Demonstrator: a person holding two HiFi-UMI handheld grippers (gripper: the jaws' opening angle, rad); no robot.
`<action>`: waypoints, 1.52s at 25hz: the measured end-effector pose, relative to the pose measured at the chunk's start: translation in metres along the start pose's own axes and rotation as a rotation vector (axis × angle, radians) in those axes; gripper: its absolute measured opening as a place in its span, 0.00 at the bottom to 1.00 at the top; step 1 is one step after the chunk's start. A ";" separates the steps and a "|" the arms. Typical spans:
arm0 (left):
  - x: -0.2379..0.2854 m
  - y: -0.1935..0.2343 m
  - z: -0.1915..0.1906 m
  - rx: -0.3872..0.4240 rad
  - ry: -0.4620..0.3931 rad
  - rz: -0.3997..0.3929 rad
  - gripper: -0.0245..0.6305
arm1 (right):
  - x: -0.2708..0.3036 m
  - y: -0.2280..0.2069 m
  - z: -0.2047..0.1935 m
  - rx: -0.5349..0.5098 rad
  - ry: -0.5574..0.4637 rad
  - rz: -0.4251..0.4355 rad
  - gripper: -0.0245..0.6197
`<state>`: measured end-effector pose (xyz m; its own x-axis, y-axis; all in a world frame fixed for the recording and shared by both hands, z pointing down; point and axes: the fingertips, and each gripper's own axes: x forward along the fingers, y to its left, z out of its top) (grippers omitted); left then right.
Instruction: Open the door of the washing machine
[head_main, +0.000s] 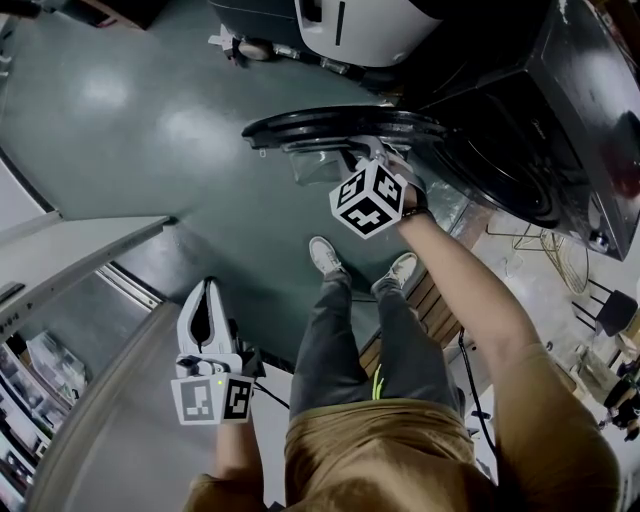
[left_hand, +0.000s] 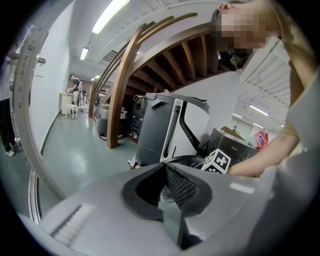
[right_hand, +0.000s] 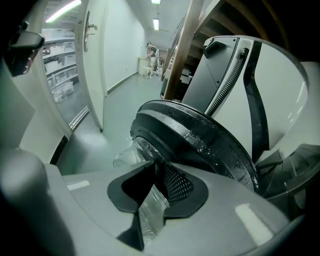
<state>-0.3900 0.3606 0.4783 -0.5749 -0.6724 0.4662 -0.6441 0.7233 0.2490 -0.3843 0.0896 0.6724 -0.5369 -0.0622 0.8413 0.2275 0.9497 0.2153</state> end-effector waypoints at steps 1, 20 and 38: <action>0.000 0.000 -0.001 -0.001 0.000 0.000 0.13 | 0.001 -0.002 0.002 0.005 0.000 -0.004 0.13; -0.001 0.001 -0.010 -0.015 0.010 -0.010 0.13 | 0.017 -0.051 0.015 -0.016 0.017 -0.105 0.13; 0.001 0.001 -0.006 -0.015 -0.005 -0.028 0.13 | 0.005 -0.041 0.012 0.001 0.013 -0.109 0.05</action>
<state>-0.3883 0.3621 0.4841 -0.5593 -0.6930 0.4549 -0.6522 0.7066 0.2745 -0.4063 0.0537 0.6620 -0.5474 -0.1690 0.8196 0.1676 0.9374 0.3052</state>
